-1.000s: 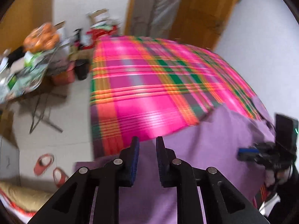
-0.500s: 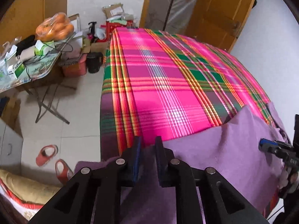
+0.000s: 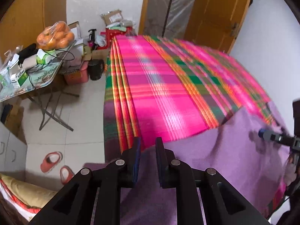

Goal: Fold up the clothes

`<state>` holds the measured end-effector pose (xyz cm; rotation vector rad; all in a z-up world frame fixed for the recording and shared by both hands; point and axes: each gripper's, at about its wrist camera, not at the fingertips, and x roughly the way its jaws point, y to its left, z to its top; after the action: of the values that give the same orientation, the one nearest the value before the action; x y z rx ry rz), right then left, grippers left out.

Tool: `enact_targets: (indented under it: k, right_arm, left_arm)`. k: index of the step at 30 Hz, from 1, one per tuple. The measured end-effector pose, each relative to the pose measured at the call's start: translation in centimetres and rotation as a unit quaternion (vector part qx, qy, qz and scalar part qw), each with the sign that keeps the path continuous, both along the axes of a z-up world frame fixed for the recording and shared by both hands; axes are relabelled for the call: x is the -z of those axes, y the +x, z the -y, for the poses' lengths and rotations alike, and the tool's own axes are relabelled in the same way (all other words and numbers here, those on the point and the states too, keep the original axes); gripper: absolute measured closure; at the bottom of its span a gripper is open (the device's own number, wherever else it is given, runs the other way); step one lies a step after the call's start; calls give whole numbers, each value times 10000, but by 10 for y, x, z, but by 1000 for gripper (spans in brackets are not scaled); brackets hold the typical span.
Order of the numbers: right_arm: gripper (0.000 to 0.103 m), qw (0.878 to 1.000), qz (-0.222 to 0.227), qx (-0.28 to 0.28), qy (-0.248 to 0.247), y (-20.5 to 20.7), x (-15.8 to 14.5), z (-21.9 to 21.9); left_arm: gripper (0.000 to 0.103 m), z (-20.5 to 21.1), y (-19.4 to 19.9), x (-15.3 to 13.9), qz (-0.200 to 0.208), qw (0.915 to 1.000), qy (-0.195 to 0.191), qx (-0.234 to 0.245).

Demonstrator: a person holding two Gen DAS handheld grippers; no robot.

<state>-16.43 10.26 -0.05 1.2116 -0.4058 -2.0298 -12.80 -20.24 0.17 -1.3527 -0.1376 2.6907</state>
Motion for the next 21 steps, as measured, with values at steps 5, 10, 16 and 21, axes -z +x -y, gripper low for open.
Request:
enact_targets:
  k: [5,10,16,21]
  right_arm:
    - [92,9992,245,297,44,-21,19,3]
    - [101,9917,481,1176,-218,-26,27,-54]
    - [87,9924,146,1217,-128,21,14,-98]
    - [93,9928,117,1192,23,47,24,-124]
  left_arm:
    - [84,6,-1,6,-55,9999,154,-40]
    - [84,2,2,8,-202,9998,17,10]
    - [84,3,3,7,-207,9998,29,1]
    - [84,3,9,6,-153,9999,70,28]
